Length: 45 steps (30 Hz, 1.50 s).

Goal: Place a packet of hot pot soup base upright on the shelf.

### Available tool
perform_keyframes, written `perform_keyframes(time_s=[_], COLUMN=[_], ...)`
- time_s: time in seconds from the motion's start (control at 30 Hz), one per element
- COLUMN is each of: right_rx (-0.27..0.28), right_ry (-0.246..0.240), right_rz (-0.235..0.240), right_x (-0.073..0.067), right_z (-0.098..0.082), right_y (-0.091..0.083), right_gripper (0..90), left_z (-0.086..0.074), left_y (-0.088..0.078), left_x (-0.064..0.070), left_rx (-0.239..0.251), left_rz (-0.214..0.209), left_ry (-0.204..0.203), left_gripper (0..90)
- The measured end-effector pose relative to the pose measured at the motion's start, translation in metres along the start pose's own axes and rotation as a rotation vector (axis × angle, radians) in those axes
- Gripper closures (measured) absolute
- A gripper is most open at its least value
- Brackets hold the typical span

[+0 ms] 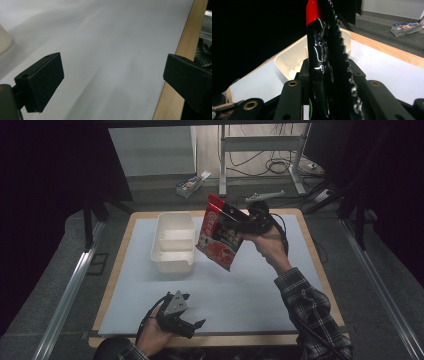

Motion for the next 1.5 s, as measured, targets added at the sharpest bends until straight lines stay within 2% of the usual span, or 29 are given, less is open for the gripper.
perform_keyframes(time_s=[0.33, 0.67, 1.07, 1.2, 1.23, 1.43, 1.5], right_rx=[0.012, 0.016, 0.01, 0.011, 0.006, -0.025, -0.041], right_ry=[0.005, 0.019, 0.004, 0.004, 0.003, -0.013, -0.032], right_rz=[0.022, 0.032, 0.052, 0.053, 0.055, 0.076, 0.067], right_x=[-0.008, -0.015, -0.032, -0.036, -0.039, -0.049, -0.05], right_z=[0.021, 0.031, 0.044, 0.045, 0.044, 0.037, 0.034], right_y=[0.026, 0.054, 0.094, 0.104, 0.112, 0.131, 0.135], right_gripper=[63.9, 63.9, 63.8, 63.8, 63.7, 63.7, 63.6], left_z=[-0.002, -0.002, 0.0, 0.0, 0.0, 0.0, 0.0], left_y=[-0.002, 0.0, -0.001, -0.001, -0.001, -0.001, -0.001], left_x=[0.001, 0.002, 0.003, 0.003, 0.003, 0.003, 0.004], left_rx=[0.002, -0.002, 0.014, 0.014, 0.013, 0.018, 0.018], left_rz=[0.001, 0.003, -0.009, -0.011, -0.01, -0.015, -0.017], left_ry=[0.012, 0.028, 0.03, 0.03, 0.033, 0.033, 0.032], left_gripper=[2.2, 1.5, 1.4, 1.3, 1.3, 1.3, 1.3])
Point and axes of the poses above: each handheld gripper's, and its own axes: y roughly forward along the jaws, z roughly out of its top, x roughly to its right, the point moved 7 cm from there along y, roughly forward along the jaws, and after that the axes turned 4 degrees about x, right-handed, at the moved point
